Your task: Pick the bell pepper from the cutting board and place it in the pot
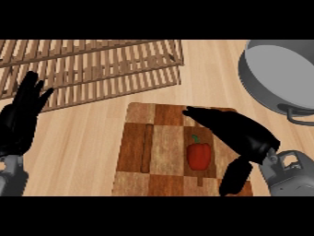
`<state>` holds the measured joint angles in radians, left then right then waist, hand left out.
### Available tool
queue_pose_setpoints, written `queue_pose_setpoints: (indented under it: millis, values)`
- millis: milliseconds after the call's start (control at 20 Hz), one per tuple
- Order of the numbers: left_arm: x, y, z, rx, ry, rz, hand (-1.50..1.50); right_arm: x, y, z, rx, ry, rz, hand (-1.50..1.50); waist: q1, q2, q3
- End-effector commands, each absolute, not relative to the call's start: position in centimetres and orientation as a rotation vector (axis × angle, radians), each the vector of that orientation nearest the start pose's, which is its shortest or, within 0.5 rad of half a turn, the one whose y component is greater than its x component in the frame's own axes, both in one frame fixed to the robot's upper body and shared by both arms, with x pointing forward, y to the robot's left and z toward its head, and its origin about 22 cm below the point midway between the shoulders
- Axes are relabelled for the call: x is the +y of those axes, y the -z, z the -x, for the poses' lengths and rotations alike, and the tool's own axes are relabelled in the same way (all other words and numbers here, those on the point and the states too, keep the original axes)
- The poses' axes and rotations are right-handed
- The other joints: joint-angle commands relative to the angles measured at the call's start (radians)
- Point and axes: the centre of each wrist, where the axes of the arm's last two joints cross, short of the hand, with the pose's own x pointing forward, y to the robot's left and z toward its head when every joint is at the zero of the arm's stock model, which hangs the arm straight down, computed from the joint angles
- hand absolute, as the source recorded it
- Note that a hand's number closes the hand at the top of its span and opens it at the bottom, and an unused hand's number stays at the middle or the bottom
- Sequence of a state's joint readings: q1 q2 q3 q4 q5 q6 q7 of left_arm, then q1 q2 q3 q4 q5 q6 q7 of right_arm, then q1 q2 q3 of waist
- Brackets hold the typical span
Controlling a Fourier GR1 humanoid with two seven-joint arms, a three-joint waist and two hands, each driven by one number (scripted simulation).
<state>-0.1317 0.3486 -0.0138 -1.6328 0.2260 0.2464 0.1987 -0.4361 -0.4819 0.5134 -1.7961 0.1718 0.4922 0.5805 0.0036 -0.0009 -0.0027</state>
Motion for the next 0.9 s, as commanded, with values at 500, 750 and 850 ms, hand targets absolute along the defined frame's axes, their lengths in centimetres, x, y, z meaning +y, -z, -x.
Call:
queue_pose_setpoints:
  millis: [500, 750, 850]
  values:
    - [28.6, -7.5, -27.2, -1.610, -0.077, -0.221, 0.00, -15.2, -10.1, -26.4, -1.126, -1.443, 0.352, -1.50, -0.002, 0.000, 0.003]
    - [28.9, -9.3, -27.6, -1.598, -0.056, -0.209, 0.00, -13.1, -8.9, -26.2, -1.141, -1.454, 0.338, -1.50, 0.000, 0.000, 0.003]
    - [29.1, -8.8, -27.6, -1.616, -0.072, -0.195, 0.00, -15.0, -7.1, -26.1, -1.112, -1.476, 0.373, -1.50, -0.001, 0.000, 0.003]
